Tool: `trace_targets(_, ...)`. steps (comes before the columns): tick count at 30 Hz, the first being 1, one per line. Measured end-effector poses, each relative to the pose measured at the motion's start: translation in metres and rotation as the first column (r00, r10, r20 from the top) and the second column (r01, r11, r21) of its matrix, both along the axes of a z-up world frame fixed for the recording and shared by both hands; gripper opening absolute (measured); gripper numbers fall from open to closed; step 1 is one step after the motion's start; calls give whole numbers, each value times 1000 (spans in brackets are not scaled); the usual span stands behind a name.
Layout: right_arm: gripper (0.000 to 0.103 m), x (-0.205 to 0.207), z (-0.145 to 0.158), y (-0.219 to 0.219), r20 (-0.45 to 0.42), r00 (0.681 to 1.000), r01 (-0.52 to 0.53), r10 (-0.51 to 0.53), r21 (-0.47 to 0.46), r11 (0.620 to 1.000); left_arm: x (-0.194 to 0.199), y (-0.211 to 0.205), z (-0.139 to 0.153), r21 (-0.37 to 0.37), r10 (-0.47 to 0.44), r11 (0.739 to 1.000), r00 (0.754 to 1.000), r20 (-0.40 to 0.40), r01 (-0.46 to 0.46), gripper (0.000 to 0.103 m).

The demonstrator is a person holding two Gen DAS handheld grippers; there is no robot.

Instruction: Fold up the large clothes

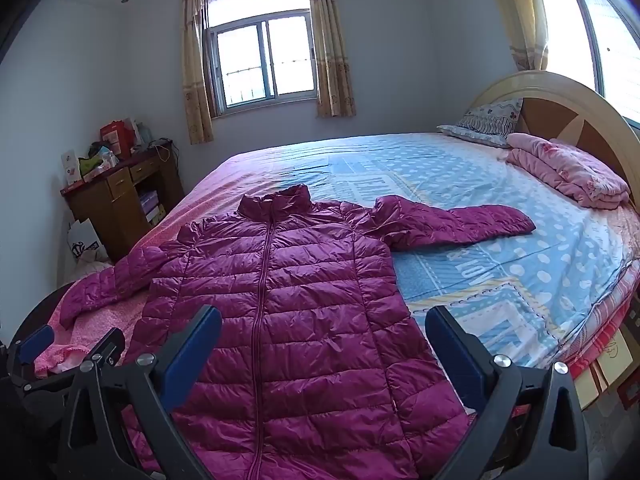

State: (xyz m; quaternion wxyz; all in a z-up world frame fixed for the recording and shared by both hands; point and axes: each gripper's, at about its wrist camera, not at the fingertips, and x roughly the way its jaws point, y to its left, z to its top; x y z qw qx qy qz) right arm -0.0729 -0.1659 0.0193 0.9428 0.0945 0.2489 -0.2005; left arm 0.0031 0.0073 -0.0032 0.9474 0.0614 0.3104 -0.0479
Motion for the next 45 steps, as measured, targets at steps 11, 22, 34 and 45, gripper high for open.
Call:
trace_targets(11,102,1,-6,-1,-23,1000,-4,4,5,1000,0,-2,-2,8,1,1000,1000,-7,-1,100)
trace_targets(22,102,2,-8,0,-23,1000,-5,6,4,1000,-1,-1,-3,9,0,1000,1000,-8,0,100)
trace_targets(34,102,2,-8,-1,-25,1000,-6,6,7,1000,-2,-1,-4,9,-2,1000,1000,-12,2,100)
trace_targets(45,102,1,-10,0,-30,1000,-7,7,12,1000,-3,-2,-5,10,-1,1000,1000,-13,2,100)
